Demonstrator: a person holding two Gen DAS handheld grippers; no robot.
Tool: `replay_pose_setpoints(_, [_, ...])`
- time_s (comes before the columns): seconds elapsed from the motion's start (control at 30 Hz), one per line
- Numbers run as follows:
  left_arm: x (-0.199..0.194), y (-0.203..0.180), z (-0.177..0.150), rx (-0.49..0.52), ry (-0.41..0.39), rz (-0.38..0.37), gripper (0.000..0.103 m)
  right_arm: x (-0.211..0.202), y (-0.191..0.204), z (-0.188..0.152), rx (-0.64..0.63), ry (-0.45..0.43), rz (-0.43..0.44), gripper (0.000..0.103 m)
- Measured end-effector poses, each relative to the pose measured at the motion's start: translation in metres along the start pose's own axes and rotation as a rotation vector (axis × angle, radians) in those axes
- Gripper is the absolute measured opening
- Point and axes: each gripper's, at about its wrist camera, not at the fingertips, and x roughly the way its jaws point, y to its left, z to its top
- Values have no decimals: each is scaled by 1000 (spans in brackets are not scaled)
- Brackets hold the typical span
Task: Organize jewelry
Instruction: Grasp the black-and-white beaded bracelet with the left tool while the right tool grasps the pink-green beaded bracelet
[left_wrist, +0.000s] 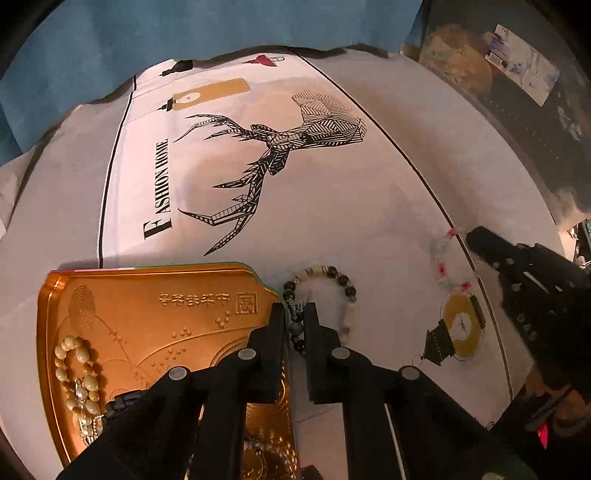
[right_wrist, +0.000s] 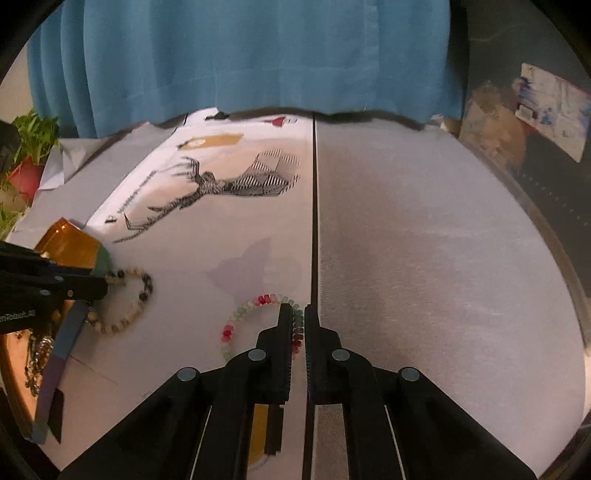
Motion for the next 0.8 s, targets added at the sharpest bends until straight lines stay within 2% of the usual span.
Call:
replay_pose_setpoints(0.1, [-7, -6, -2, 42, -25, 21, 0, -11, -4, 0, 5, -2, -21, 6])
replay_pose_setpoints(0.2, [-6, -16, 1, 120, -20, 91, 1, -13, -11, -2, 20, 17, -35, 7])
replay_pose_setpoints(0.27, [-9, -19, 3, 135, -37, 87, 2, -13, -17, -5, 32, 31, -30, 7])
replay_pose_setpoints(0.37, [-8, -25, 12, 150, -42, 47, 18, -13, -20, -9, 31, 37, -25, 7])
replay_pose_setpoints(0.43, [3, -29, 19, 172, -12, 36, 45, -11, -22, -9, 35, 40, -20, 7])
replay_pose_setpoints(0.53, [24, -28, 24, 194, 31, 70, 49, -8, -26, -10, 45, 48, -8, 7])
replay_pose_setpoints(0.67, [24, -22, 21, 207, 17, 79, 50, -4, -31, -13, 44, 56, -12, 7])
replay_pose_setpoints(0.77, [24, -13, 11, 238, 10, 135, 49, -1, -35, -14, 46, 57, -23, 7])
replay_pose_setpoints(0.8, [23, -6, 8, 227, 7, 143, 54, 0, -36, -14, 51, 58, -26, 7])
